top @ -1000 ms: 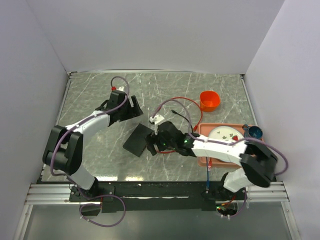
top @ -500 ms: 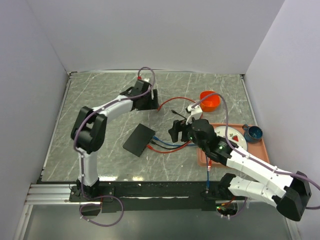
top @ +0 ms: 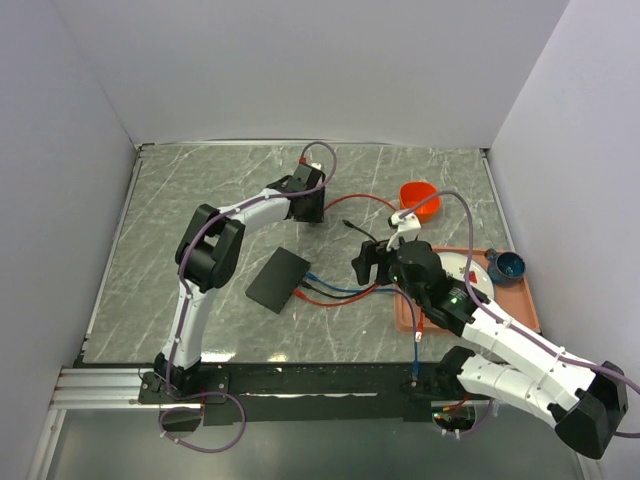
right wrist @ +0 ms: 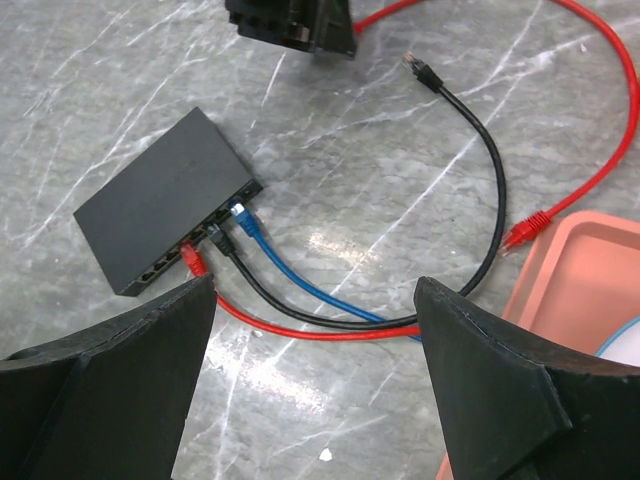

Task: Insert the plug into the switch port

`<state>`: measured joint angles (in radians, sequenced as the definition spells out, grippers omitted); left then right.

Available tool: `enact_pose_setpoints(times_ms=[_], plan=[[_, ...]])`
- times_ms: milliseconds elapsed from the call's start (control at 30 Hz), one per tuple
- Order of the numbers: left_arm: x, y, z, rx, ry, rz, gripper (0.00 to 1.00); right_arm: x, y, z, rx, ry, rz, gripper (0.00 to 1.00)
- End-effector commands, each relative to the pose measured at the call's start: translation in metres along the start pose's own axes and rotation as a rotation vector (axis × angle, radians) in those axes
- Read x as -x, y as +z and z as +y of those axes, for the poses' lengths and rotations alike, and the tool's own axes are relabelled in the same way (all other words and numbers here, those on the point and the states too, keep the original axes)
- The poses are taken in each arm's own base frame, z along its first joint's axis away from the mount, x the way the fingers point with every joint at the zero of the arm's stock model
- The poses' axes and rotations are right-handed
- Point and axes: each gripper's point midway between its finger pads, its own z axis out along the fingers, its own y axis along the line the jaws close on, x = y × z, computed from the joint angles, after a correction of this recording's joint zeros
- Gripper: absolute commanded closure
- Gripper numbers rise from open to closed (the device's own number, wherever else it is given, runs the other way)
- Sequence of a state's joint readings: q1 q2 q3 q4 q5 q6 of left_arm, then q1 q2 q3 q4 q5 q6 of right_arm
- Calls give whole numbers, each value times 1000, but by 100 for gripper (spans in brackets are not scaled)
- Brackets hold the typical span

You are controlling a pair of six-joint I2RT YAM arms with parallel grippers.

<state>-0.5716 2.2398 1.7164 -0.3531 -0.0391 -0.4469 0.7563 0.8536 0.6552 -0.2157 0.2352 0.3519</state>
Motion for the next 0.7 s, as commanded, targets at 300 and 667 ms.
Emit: enact_pose_setpoints(times_ms=[300, 667], plan=[[14, -10, 6, 30, -8, -40, 99, 0, -1, -7, -15, 23, -17, 11], [164, -174, 84, 159, -279, -477, 99, 17, -24, -16, -33, 40, -91, 11]])
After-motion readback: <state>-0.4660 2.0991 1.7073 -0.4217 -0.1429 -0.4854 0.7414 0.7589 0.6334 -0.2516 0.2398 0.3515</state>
